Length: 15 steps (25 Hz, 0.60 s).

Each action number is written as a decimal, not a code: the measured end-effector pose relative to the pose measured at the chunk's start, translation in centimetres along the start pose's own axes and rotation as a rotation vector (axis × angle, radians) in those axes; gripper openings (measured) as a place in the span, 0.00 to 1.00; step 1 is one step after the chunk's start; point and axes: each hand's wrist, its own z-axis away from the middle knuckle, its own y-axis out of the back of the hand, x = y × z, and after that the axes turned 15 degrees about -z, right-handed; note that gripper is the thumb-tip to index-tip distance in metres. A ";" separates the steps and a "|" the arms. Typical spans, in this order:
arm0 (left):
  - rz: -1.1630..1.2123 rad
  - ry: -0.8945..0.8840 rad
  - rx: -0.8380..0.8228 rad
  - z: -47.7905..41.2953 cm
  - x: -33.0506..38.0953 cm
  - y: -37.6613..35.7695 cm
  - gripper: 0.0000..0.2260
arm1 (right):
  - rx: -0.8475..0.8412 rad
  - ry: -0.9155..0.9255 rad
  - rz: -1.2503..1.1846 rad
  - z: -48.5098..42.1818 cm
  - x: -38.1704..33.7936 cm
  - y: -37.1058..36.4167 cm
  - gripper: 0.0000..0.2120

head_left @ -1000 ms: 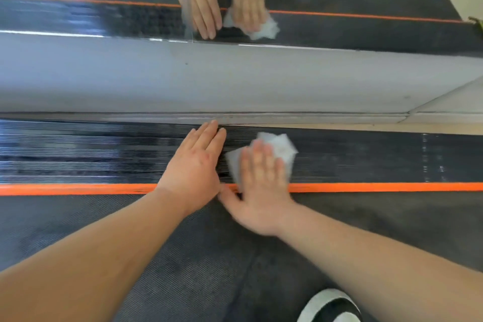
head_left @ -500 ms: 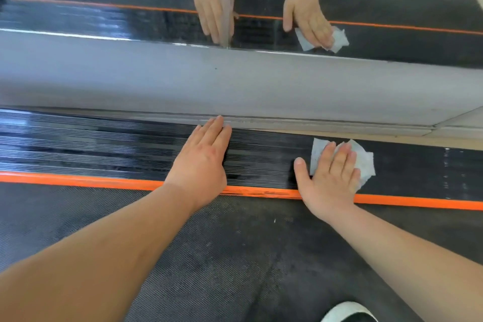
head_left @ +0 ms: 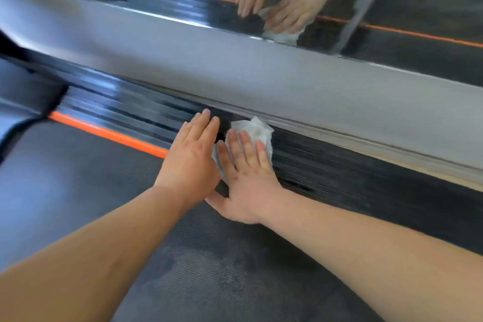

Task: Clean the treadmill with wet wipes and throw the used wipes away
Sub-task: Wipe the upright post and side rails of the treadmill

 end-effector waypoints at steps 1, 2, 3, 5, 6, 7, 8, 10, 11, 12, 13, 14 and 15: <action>-0.015 0.051 0.003 0.7 -1.4 0.1 0.32 | -0.038 0.060 -0.005 -1.1 -0.7 0.1 0.46; -0.029 0.092 -0.005 1.4 -2.4 0.2 0.34 | -0.064 0.129 -0.068 -1.7 -1.3 0.5 0.44; -0.036 0.123 -0.009 2.1 -3.2 0.3 0.34 | -0.055 0.206 -0.214 -2.2 -1.7 0.9 0.41; -0.042 0.130 -0.002 3.0 -3.4 0.2 0.32 | 0.110 0.274 -0.656 -2.2 -1.9 2.3 0.32; -0.047 0.109 -0.001 3.1 -2.8 0.1 0.31 | 0.225 0.277 -0.811 -1.8 -1.7 3.1 0.29; -0.054 0.072 -0.005 3.2 -1.8 -0.1 0.31 | 0.338 0.262 -0.871 -1.2 -1.4 3.7 0.27; -0.067 0.024 -0.020 3.2 -0.7 -0.4 0.32 | 0.420 0.219 -0.850 -0.6 -0.9 4.2 0.24; -0.100 -0.049 -0.058 3.5 1.7 -1.2 0.32 | 0.441 0.106 -0.713 0.5 0.2 4.6 0.23; -0.118 -0.063 -0.093 3.8 2.7 -1.7 0.32 | 0.397 0.072 -0.637 1.0 0.8 4.5 0.23; -0.133 -0.064 -0.131 4.1 3.3 -2.2 0.32 | 0.347 0.057 -0.573 1.5 1.2 4.3 0.24; -0.144 -0.060 -0.175 4.4 3.5 -2.7 0.33 | 0.307 0.053 -0.522 1.7 1.5 4.1 0.25; -0.157 -0.053 -0.212 4.5 3.4 -3.0 0.34 | 0.279 0.060 -0.482 1.7 1.5 4.0 0.26; -0.169 -0.035 -0.233 4.5 3.2 -3.1 0.34 | 0.257 0.073 -0.451 1.4 1.4 4.1 0.27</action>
